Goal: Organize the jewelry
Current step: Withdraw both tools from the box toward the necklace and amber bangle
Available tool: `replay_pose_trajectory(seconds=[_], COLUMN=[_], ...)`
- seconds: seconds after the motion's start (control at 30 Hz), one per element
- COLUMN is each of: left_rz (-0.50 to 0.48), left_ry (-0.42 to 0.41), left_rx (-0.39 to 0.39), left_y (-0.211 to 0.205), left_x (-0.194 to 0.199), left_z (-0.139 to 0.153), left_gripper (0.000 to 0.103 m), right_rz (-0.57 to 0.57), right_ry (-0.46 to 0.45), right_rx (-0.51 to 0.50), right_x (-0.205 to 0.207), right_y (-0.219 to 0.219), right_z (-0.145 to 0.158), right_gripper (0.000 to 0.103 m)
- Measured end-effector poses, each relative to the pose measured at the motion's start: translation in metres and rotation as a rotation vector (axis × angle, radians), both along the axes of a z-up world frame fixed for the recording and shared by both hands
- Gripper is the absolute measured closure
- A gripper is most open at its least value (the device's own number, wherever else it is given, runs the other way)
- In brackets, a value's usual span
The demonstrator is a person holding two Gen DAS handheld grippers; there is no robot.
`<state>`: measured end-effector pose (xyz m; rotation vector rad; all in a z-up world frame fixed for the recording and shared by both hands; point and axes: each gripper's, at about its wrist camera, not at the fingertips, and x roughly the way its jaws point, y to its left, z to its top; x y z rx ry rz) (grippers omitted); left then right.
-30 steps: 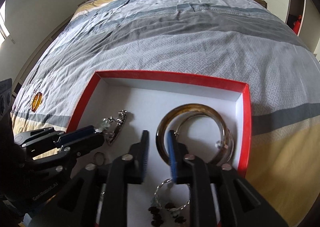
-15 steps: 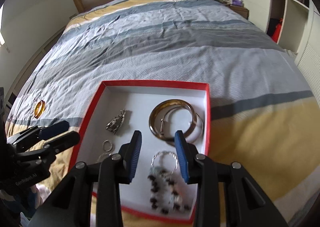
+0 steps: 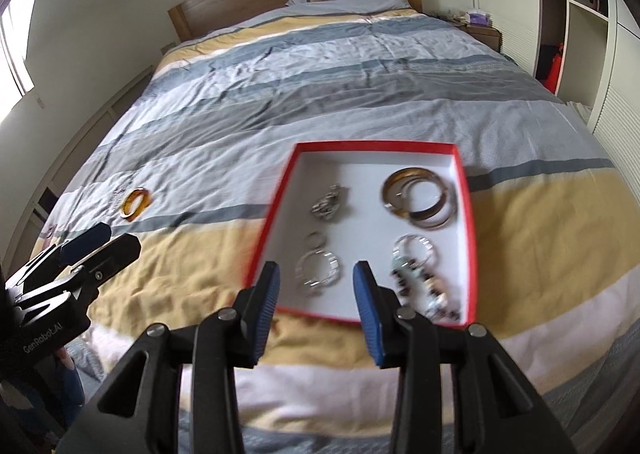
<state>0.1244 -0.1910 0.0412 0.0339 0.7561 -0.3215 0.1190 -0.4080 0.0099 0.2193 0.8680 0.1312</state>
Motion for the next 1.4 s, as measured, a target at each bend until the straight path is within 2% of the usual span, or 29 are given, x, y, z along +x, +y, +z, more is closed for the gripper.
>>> replay_pose_trajectory(seconds=[0.2,0.57,1.07,1.4], left_rz=[0.048,0.128,0.188,0.218], left_ry=[-0.038,-0.072,-0.104,-0.066], left_rx=[0.025,0.038,0.039,-0.015], left_y=[0.035,0.086,0.125,0.162], left_x=[-0.033,-0.066,-0.076,-0.071], left_z=[0.013,0.024,0.020,0.007], left_gripper=[0.034,0.023,0.021,0.021], right_rz=[0.015,0.075,0.093,0.137], right_ry=[-0.019,-0.033,-0.010,0.011], right_rx=[0.006,-0.005,-0.031,-0.064], right_x=[-0.023,-0.047,-0.055,-0.051], right_y=[0.034,0.087,0.117,0.146], right_z=[0.009,0.015,0.014,0.011], right_gripper=[0.064,0.062,0.062,0.062])
